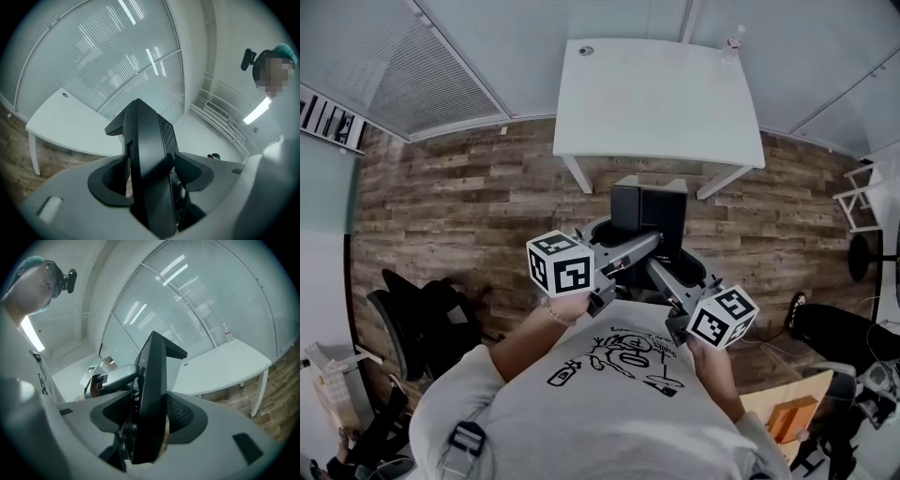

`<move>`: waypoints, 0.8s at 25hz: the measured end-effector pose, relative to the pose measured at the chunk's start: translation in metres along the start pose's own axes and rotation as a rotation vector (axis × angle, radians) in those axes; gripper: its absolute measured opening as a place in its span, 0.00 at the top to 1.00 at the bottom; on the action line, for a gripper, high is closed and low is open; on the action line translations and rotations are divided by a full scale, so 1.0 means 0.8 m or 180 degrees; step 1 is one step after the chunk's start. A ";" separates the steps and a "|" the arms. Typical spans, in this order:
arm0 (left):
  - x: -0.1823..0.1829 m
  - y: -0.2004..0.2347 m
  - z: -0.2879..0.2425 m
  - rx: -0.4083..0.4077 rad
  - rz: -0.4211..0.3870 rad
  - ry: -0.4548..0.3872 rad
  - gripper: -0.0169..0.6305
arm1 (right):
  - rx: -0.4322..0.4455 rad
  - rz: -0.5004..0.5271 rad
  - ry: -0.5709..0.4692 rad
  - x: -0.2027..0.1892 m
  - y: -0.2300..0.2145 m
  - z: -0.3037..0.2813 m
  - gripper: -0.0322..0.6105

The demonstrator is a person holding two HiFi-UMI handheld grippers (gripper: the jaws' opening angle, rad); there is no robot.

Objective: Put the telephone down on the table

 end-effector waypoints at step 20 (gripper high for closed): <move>0.014 0.029 -0.144 0.0066 -0.0009 0.0045 0.51 | 0.0035 -0.0065 0.0047 0.076 -0.126 -0.020 0.60</move>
Point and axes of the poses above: the fingertips, and each gripper's own axes: z backward along the fingers, y to its left, x out of its top, the point moved 7 cm from there along z, backward along the fingers, and after that the axes turned 14 degrees about -y, right-handed, at the moved point
